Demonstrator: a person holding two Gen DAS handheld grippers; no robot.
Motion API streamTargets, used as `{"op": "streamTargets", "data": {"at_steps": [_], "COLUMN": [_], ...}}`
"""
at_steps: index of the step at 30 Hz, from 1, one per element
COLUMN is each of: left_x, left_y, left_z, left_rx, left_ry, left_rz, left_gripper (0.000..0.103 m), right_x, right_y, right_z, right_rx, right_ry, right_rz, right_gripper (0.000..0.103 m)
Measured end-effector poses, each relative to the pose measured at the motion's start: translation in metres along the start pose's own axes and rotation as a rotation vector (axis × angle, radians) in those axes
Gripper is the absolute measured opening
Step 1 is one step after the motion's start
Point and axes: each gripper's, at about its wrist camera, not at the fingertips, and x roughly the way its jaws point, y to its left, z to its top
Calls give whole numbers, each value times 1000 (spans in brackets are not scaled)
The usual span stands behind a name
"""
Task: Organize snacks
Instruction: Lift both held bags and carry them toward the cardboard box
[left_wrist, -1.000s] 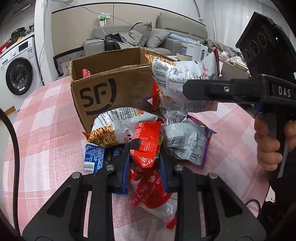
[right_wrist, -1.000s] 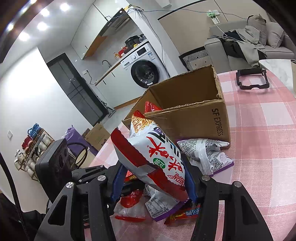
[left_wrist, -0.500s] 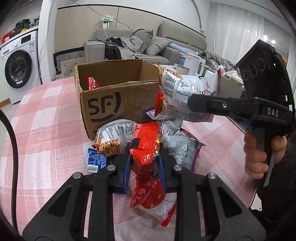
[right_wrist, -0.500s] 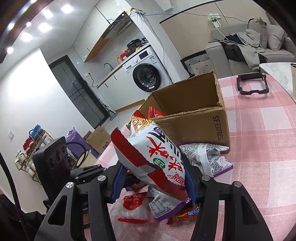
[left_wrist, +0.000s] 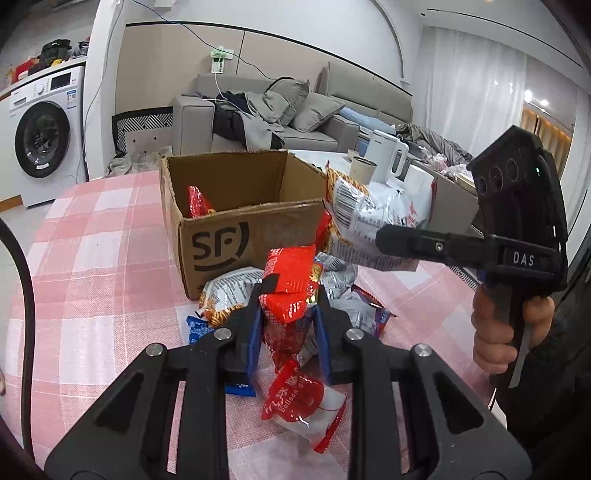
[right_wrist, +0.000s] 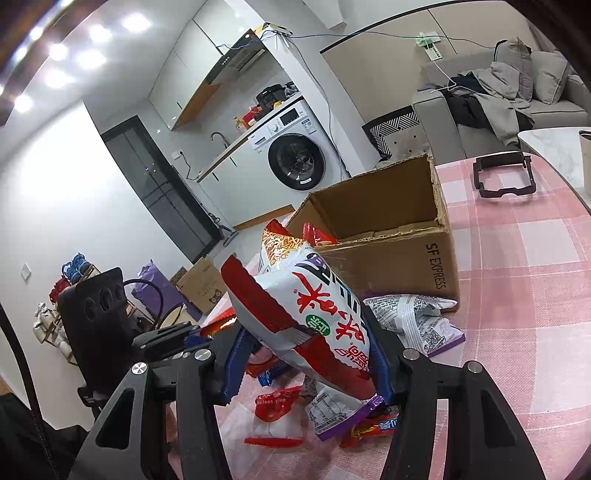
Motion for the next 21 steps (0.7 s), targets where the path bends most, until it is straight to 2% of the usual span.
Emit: {"op": "streamTargets", "data": {"at_steps": [10,21], "left_x": [-15,-14], "left_y": [4,11], "left_z": [20,51], "left_rx": [-23,-44], "left_ry": [-49,-98], "left_rz": [14,39], "left_gripper": [21,21], "right_x": [-5,-7], "right_y": [2,4], "right_z": [2,17], "right_rx": [-1,0], "right_ry": [-22,-38], "right_rz": [6,-9], "right_gripper": [56,56]}}
